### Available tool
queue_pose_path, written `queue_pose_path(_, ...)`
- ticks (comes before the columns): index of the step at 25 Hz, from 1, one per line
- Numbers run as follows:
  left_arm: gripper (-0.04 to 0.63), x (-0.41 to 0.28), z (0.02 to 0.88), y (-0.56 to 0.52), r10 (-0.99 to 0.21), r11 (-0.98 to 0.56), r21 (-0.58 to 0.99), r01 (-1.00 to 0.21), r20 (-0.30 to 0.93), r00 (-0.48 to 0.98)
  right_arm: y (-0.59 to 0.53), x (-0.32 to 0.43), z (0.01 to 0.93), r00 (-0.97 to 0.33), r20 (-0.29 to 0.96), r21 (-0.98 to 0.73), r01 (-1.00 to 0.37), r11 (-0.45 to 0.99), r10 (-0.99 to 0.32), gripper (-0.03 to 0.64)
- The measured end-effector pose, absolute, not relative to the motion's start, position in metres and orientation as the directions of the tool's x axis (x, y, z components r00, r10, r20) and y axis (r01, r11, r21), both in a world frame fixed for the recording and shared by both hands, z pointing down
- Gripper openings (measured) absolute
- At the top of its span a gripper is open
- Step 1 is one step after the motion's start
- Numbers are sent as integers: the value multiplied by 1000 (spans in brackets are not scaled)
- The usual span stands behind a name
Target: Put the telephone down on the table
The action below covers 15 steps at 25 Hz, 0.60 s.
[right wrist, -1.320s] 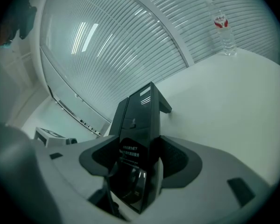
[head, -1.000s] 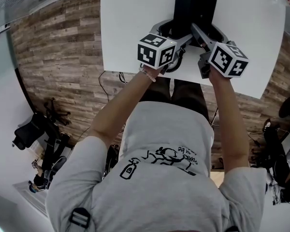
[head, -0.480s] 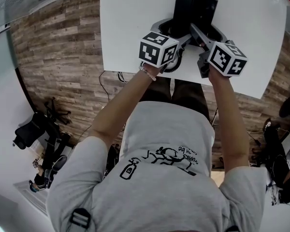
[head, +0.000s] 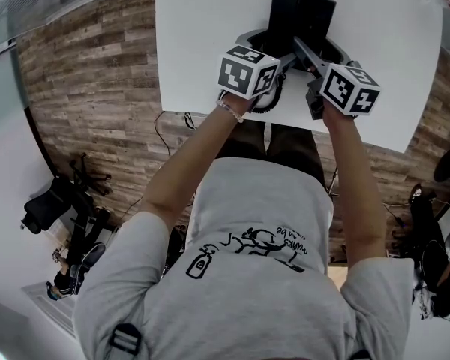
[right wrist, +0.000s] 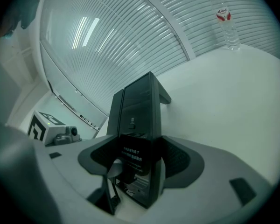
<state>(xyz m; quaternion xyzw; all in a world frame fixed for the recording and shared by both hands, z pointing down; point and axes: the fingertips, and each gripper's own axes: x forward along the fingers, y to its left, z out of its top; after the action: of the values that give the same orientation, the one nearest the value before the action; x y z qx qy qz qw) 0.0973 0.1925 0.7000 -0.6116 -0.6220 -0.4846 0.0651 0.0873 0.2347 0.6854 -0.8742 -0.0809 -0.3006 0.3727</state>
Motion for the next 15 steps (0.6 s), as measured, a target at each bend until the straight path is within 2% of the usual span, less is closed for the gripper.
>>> queue_pose_path(9, 327, 116, 683, 182, 713, -232, 450, 863, 682, -164, 251, 67, 673, 791, 611, -547, 398, -736, -27, 253)
queue_pose_path(15, 325, 128, 641, 173, 758, -237, 434, 869, 642, -114, 255, 57, 632, 801, 598, -471, 357, -807, 5, 253)
